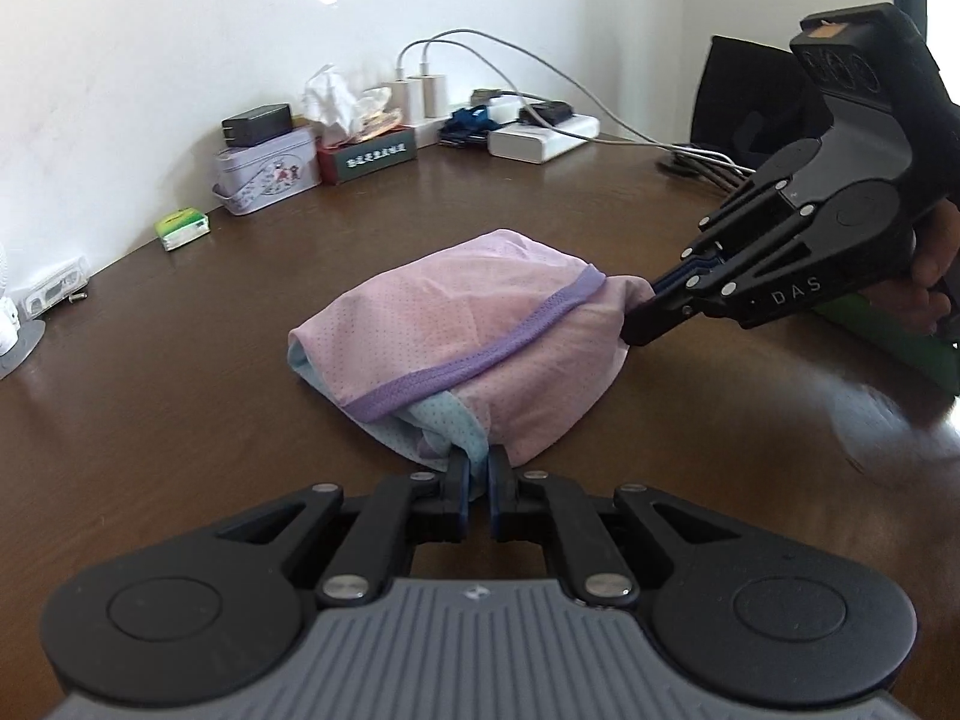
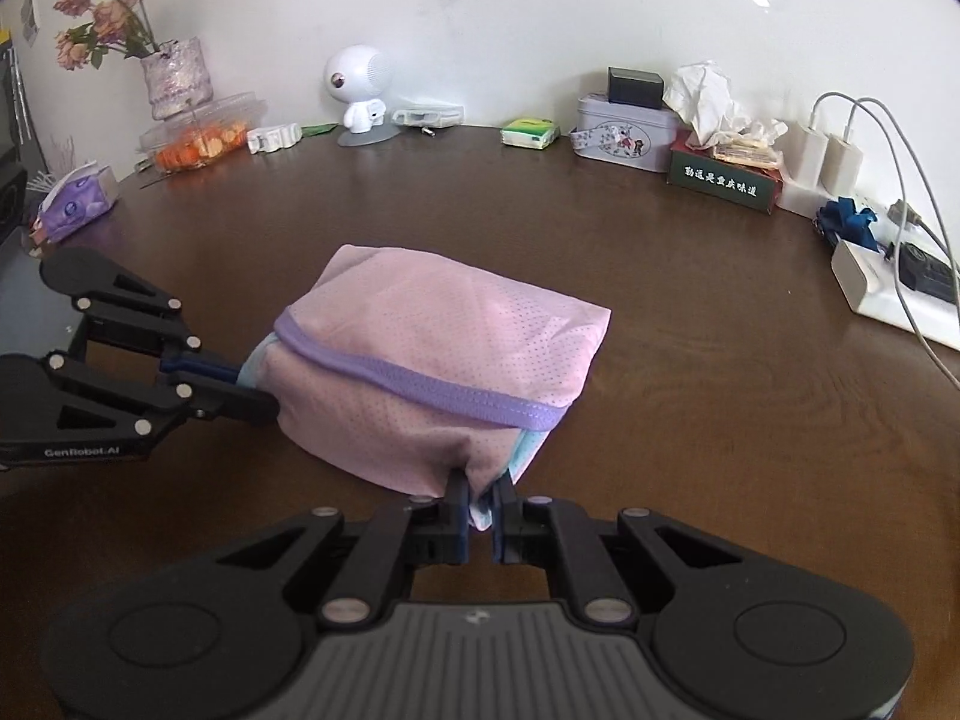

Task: Fold clothes
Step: 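Carry the folded bundle with both grippers toward the tissue boxes, then set the bundle down beside the tin box and open both grippers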

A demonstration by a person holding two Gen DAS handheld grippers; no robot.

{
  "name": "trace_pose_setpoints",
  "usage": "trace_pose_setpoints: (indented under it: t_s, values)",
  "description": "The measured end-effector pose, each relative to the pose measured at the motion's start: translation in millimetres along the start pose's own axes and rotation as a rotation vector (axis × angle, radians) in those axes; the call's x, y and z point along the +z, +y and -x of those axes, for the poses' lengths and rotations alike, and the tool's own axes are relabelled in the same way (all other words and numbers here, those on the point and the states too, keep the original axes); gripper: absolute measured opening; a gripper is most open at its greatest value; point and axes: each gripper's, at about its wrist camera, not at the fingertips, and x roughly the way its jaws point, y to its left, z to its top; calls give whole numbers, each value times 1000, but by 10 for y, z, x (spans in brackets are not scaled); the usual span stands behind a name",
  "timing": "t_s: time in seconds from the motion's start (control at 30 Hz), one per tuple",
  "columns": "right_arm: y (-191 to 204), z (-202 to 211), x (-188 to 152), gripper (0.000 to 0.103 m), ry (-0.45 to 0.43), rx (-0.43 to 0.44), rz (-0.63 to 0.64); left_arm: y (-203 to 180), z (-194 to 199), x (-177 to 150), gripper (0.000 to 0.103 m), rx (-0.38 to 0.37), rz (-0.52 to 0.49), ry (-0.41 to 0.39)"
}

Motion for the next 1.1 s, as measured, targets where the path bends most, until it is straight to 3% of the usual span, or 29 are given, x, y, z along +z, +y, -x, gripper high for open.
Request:
trace_pose_setpoints:
  t_s: [0.13, 0.47, 0.63, 0.9, 0.93, 1.0, 1.03, 1.07, 1.1]
  values:
    - [-129, -244, 283, 6, -3, -30, 8, 335, -250, 196, 5, -36, 52, 9]
    - [-538, -912, 1029, 6, -32, -91, 12, 1045, -897, 702, 5, 60, 112, 3]
    - [-634, -1211, 1321, 6, -65, -138, 4, 1451, -1135, 890, 5, 66, 201, 0]
    - [-732, -1435, 1561, 6, -86, -186, -7, 1654, -1281, 1021, 6, 101, 264, -1]
    - [-726, -1423, 1552, 8, -90, -191, -3, 1639, -1249, 1013, 10, 103, 275, -2]
    - [-717, -1392, 1531, 14, -100, -199, 1, 1594, -1139, 970, 30, 137, 295, -20]
    - [-723, -1345, 1506, 22, -108, -192, -11, 1556, -1064, 929, 53, 153, 306, -36]
    - [-722, -1298, 1472, 28, -107, -179, -21, 1508, -992, 885, 67, 158, 300, -56]
    - [-693, -1248, 1416, 38, -105, -175, -21, 1445, -917, 831, 71, 163, 286, -74]
